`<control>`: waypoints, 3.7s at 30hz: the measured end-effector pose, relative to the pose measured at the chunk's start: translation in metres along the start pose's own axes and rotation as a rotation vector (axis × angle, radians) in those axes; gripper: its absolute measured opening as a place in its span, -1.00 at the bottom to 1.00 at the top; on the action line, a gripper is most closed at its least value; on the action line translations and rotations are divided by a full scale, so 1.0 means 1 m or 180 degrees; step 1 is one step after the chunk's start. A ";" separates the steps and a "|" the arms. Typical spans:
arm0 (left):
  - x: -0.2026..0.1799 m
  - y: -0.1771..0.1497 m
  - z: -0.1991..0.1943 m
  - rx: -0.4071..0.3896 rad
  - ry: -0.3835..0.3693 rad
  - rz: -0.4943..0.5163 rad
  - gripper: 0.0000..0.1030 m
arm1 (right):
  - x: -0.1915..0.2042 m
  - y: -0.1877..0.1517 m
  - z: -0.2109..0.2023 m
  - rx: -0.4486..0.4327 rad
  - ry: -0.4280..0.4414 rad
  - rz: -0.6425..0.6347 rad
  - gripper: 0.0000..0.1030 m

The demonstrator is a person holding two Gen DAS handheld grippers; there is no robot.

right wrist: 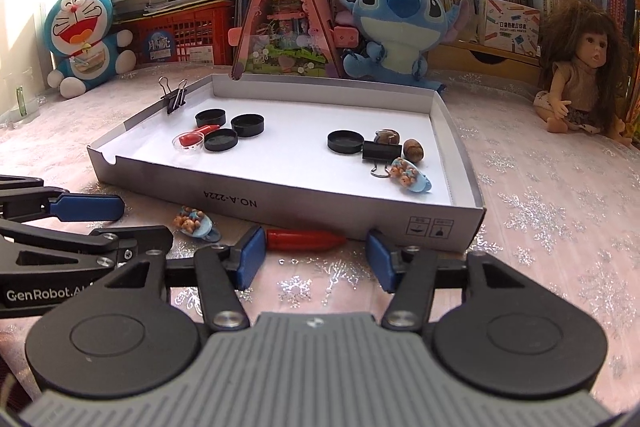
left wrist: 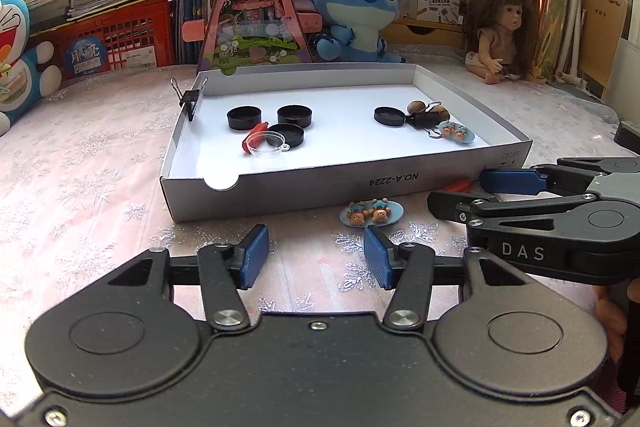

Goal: Organize rigid objects
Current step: 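Grasp the red marker with the right gripper while the left grasps the figurine, then carry the red marker and figurine over the tray and lower them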

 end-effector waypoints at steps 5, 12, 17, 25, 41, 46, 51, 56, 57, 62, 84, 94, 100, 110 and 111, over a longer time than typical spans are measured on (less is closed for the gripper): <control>-0.002 0.001 -0.001 -0.0008 -0.0076 -0.0037 0.02 | 0.001 0.000 0.000 -0.0015 -0.0015 0.0003 -0.04; -0.010 0.005 0.000 -0.0044 -0.0149 -0.0045 0.09 | -0.004 -0.001 -0.003 -0.0060 -0.0075 0.0088 -0.05; -0.014 0.009 0.006 -0.0027 -0.0184 -0.0093 0.10 | -0.010 -0.003 -0.006 -0.0095 -0.0153 0.0155 -0.05; -0.017 0.015 0.014 -0.0002 -0.0247 -0.0185 -0.05 | -0.013 -0.005 -0.004 -0.0084 -0.0179 0.0215 -0.04; -0.022 0.013 0.012 -0.0024 -0.0247 -0.0137 -0.41 | -0.012 -0.005 -0.003 -0.0077 -0.0177 0.0194 -0.04; -0.019 0.014 0.010 -0.0024 -0.0268 -0.0136 -0.31 | -0.012 -0.005 -0.003 -0.0073 -0.0174 0.0194 -0.04; -0.019 0.018 0.014 -0.0017 -0.0212 -0.0030 -0.08 | -0.012 -0.005 -0.004 -0.0074 -0.0173 0.0195 -0.04; -0.017 0.020 0.020 -0.0008 -0.0189 -0.0042 -0.13 | -0.012 -0.005 -0.004 -0.0077 -0.0177 0.0196 -0.04; -0.018 0.019 0.020 -0.0014 -0.0179 -0.0032 -0.14 | -0.012 -0.006 -0.004 -0.0077 -0.0176 0.0202 -0.04; -0.020 0.016 0.017 -0.0028 -0.0180 -0.0026 -0.33 | -0.012 -0.006 -0.004 -0.0078 -0.0177 0.0205 -0.04; -0.028 0.030 -0.031 -0.0347 -0.0224 0.0016 -0.34 | -0.018 0.001 -0.041 -0.0473 -0.0271 0.0213 -0.05; -0.016 0.053 -0.029 -0.0425 -0.0139 -0.0121 -0.34 | -0.024 0.017 -0.044 -0.0593 -0.0324 0.0213 -0.05; -0.006 0.069 -0.024 -0.0426 -0.0135 -0.0210 -0.34 | -0.033 0.027 -0.040 -0.0593 -0.0348 0.0279 -0.05; 0.003 0.084 -0.002 -0.0327 -0.0091 -0.0303 -0.34 | -0.040 0.039 -0.024 -0.0491 -0.0314 0.0333 -0.05; 0.004 0.086 0.002 -0.0310 -0.0090 -0.0317 -0.34 | -0.040 0.040 -0.022 -0.0479 -0.0311 0.0332 -0.05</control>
Point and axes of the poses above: each gripper's, at about its wrist camera, not at the fingertips, and z roughly the way its jaws point, x to its left, y to its top, the point moved 2 cm from there along z, roughly the way its jaws point, and after that the axes turned 15 degrees about x, right-handed, at the moved point
